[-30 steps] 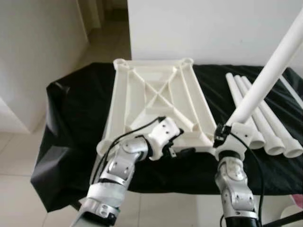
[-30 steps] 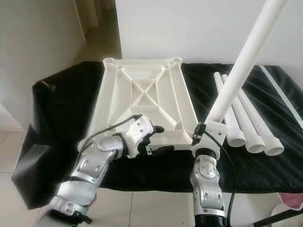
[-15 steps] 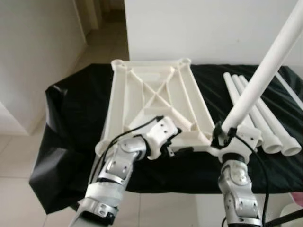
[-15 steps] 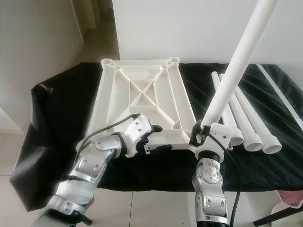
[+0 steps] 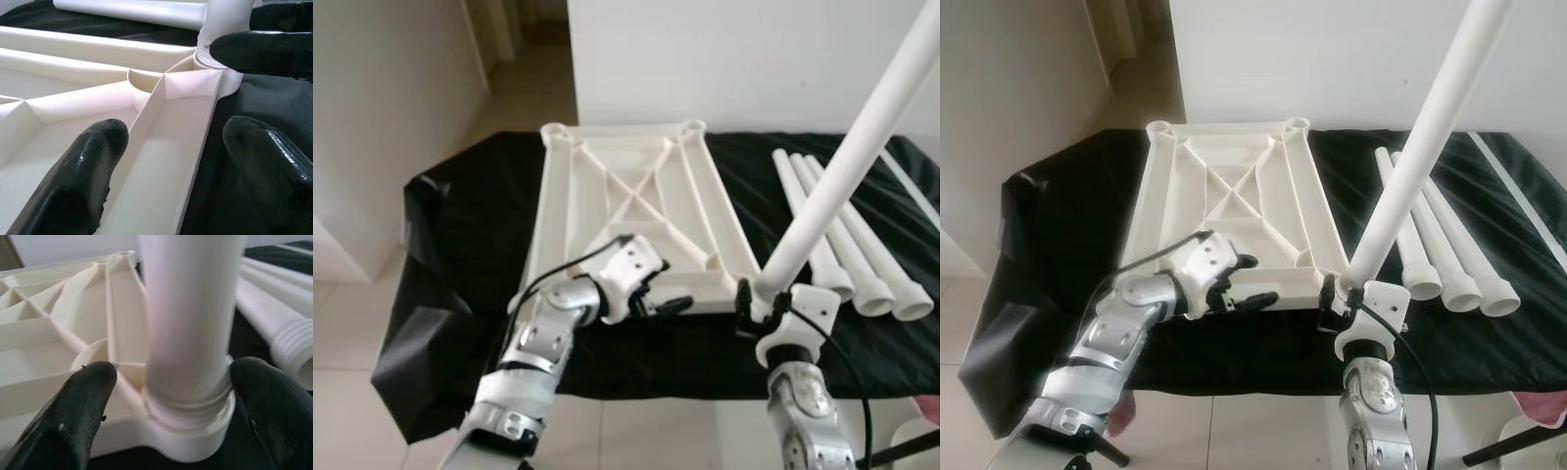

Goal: Building children table

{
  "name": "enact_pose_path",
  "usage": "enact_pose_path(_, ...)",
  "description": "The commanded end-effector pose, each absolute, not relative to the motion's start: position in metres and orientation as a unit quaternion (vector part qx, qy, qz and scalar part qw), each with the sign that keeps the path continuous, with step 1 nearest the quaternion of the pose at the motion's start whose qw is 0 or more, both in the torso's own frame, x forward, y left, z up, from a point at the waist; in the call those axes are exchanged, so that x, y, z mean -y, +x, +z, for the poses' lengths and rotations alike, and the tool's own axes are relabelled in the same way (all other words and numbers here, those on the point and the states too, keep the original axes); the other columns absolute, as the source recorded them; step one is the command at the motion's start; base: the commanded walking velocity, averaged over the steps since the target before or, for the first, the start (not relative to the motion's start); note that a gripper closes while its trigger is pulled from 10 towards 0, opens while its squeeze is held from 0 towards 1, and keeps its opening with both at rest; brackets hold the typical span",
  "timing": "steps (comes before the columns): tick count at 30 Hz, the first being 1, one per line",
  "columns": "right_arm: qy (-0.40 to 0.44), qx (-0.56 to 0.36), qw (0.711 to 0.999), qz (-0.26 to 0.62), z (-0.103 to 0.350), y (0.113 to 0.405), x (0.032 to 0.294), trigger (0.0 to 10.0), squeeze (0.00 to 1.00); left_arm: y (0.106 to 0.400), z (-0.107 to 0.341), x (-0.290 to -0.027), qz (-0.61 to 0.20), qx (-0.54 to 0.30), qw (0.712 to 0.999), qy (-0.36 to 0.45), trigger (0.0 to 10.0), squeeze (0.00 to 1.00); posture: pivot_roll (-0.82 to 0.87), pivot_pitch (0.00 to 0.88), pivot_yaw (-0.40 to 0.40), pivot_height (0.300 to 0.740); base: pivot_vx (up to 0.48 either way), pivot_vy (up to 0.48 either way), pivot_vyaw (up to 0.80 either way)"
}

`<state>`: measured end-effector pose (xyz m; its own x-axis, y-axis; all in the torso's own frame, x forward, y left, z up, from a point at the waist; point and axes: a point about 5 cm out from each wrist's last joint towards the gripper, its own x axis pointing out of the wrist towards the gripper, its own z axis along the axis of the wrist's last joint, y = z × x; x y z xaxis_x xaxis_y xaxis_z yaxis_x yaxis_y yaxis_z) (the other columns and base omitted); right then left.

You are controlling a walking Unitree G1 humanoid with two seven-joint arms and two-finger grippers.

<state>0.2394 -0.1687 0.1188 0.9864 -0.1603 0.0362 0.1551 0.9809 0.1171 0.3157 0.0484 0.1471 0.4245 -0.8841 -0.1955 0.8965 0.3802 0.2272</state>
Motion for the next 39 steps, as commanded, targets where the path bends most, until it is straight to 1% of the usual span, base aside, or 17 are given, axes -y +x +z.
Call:
enact_pose_path(1,0.063,0.018,0.997,-0.040,0.116,0.232,0.162,10.0,0.00,0.323,0.141,-0.054,-0.497,-0.032,0.852,0.162,10.0,0.00,0.01,0.000,0.010,0.740,0.000,0.000,0.00)
enact_pose_path(5,0.060,0.002,0.998,-0.015,0.109,0.225,0.159,10.0,0.00,0.327,0.139,-0.058,-0.488,-0.040,0.854,0.174,10.0,0.00,0.00,0.000,0.018,0.740,0.000,0.000,0.00)
enact_pose_path(8,0.063,-0.010,0.998,-0.014,0.103,0.220,0.162,10.0,0.00,0.331,0.138,-0.060,-0.475,-0.050,0.861,0.174,10.0,0.00,0.00,0.000,0.022,0.740,0.000,0.000,0.00)
enact_pose_path(10,0.062,-0.017,0.998,-0.007,0.100,0.216,0.163,10.0,0.00,0.338,0.138,-0.063,-0.453,-0.054,0.871,0.181,10.0,0.00,-0.01,0.000,0.037,0.740,0.000,0.000,0.00)
enact_pose_path(12,0.063,-0.019,0.998,-0.003,0.100,0.216,0.162,10.0,0.00,0.339,0.139,-0.063,-0.450,-0.054,0.872,0.186,10.0,0.00,-0.01,0.000,0.037,0.740,0.000,0.000,0.00)
enact_pose_path(13,0.062,-0.024,0.998,0.003,0.098,0.215,0.163,10.0,0.00,0.341,0.139,-0.063,-0.453,-0.055,0.866,0.203,10.0,0.00,-0.01,0.000,0.042,0.740,0.000,0.000,0.00)
enact_pose_path(16,0.064,-0.025,0.998,0.008,0.098,0.214,0.163,10.0,0.00,0.341,0.139,-0.063,-0.454,-0.052,0.864,0.211,10.0,0.00,-0.01,0.000,0.042,0.740,0.000,0.000,0.00)
enact_pose_path(21,0.064,-0.022,0.997,0.026,0.099,0.212,0.163,10.0,0.00,0.346,0.139,-0.068,-0.444,-0.065,0.869,0.210,10.0,0.00,-0.02,0.000,0.052,0.740,0.000,0.000,0.00)
enact_pose_path(26,0.058,-0.023,0.997,0.034,0.098,0.207,0.168,10.0,0.00,0.349,0.137,-0.077,-0.436,-0.082,0.870,0.214,10.0,0.00,-0.02,0.000,0.054,0.740,0.000,0.000,0.00)
enact_pose_path(30,0.056,-0.023,0.998,0.033,0.098,0.207,0.171,10.0,0.00,0.349,0.137,-0.079,-0.439,-0.082,0.868,0.217,10.0,0.00,-0.02,0.000,0.054,0.740,0.000,0.000,0.00)
enact_pose_path(32,0.050,-0.022,0.998,0.031,0.100,0.206,0.176,10.0,0.00,0.348,0.137,-0.084,-0.443,-0.080,0.864,0.227,10.0,0.00,-0.02,0.000,0.054,0.740,0.000,0.000,0.00)
enact_pose_path(35,0.047,-0.021,0.998,0.030,0.100,0.205,0.179,10.0,0.00,0.349,0.139,-0.086,-0.438,-0.074,0.866,0.231,10.0,0.00,-0.02,0.000,0.051,0.740,0.000,0.000,0.00)
enact_pose_path(37,0.044,-0.018,0.999,0.025,0.102,0.209,0.185,10.0,0.00,0.359,0.152,-0.097,-0.390,-0.049,0.893,0.219,10.0,0.00,-0.02,0.000,0.048,0.740,0.000,0.000,0.00)
enact_pose_path(38,0.043,-0.016,0.999,0.023,0.103,0.211,0.186,10.0,0.00,0.363,0.156,-0.100,-0.374,-0.040,0.900,0.219,10.0,0.00,-0.02,0.000,0.048,0.740,0.000,0.000,0.00)
enact_pose_path(39,0.043,-0.016,0.999,0.023,0.103,0.211,0.186,10.0,0.00,0.363,0.156,-0.100,-0.374,-0.040,0.900,0.219,10.0,0.00,-0.02,0.000,0.048,0.740,0.000,0.000,0.00)
